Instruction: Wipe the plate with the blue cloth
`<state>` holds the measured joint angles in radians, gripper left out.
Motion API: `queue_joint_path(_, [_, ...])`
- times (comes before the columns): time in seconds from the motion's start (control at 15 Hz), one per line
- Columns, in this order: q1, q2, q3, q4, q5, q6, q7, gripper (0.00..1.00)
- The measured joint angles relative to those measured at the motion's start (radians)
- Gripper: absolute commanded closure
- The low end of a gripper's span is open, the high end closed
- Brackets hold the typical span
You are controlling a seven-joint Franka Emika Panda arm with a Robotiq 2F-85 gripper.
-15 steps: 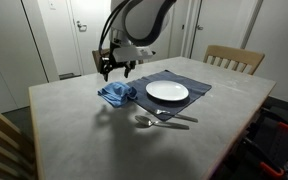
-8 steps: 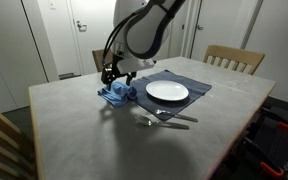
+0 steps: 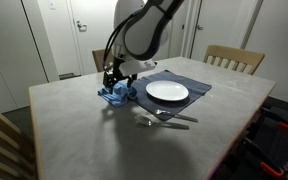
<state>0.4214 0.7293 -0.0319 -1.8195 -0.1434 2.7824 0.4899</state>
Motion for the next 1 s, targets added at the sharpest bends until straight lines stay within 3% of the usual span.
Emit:
queue_joint_path(0.6, [0.007,0.0,-0.01,0.002,-0.002,-0.022,-0.023,0.98])
queue_joint_path(1.0, [0.02,-0.043,-0.052,0.004,-0.012,-0.091,-0.023,0.98])
